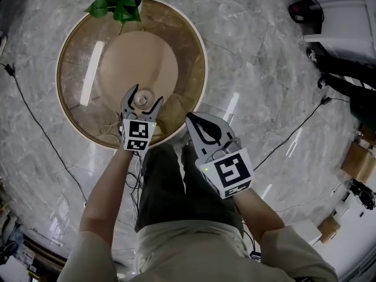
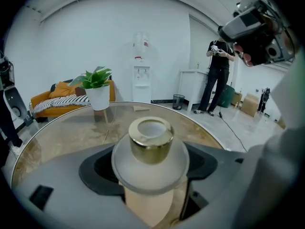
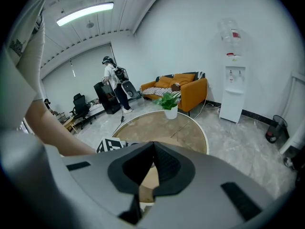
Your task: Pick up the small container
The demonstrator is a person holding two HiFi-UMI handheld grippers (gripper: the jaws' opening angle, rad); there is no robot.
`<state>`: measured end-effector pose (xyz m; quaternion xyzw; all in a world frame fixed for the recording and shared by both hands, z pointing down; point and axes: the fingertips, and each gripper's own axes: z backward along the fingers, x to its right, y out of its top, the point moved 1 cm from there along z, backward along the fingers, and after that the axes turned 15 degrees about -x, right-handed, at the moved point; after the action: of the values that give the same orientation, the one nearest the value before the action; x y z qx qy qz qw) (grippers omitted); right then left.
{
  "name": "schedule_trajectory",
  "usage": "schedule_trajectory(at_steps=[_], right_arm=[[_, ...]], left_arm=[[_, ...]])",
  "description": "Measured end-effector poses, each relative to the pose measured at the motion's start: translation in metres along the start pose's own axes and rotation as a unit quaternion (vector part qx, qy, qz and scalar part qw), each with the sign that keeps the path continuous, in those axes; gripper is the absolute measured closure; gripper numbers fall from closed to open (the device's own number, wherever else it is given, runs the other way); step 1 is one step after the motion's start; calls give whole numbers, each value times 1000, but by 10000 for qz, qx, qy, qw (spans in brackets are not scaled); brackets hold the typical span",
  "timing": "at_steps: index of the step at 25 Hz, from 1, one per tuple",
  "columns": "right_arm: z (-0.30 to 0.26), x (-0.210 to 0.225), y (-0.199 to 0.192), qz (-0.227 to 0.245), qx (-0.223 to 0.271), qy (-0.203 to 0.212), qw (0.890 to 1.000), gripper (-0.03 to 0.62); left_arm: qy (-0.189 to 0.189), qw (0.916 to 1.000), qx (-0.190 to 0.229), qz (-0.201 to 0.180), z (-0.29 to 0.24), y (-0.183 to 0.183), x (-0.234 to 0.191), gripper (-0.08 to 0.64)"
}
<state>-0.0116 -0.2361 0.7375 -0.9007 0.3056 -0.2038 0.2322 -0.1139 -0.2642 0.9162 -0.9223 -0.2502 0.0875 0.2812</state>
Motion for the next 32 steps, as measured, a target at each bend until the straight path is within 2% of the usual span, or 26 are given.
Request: schedule_trajectory(at_steps=[5,10,14,18,23,27,32], right_arm=[[-2,7,-5,-91,-28,-15,10000,595],[4,9,3,-56,-23,2,10000,597],[24,13,16,-51,28,-52,10000,595],[56,17,38,-78,172,-163,9997,597],[105,9,76,-32,365,-163,9992,595],[155,-1,112,100,548,-166,9983,595],[223,-19,152,220,775,-198,9966,595]], left_arm=[[105,9999,0,45,-7,4,-2,218],[-118,9996,-243,-29,-6,2,-2,222],[-213,9994,-255,-68,15,16,1,222],[-260,9993,-265,11,53,45,1,222],[-132,9994,-306,-22,114,93,-4,222],[-91,9999,-31,138,179,141,-11,222],[54,9995,306,61,265,193,-9,222]])
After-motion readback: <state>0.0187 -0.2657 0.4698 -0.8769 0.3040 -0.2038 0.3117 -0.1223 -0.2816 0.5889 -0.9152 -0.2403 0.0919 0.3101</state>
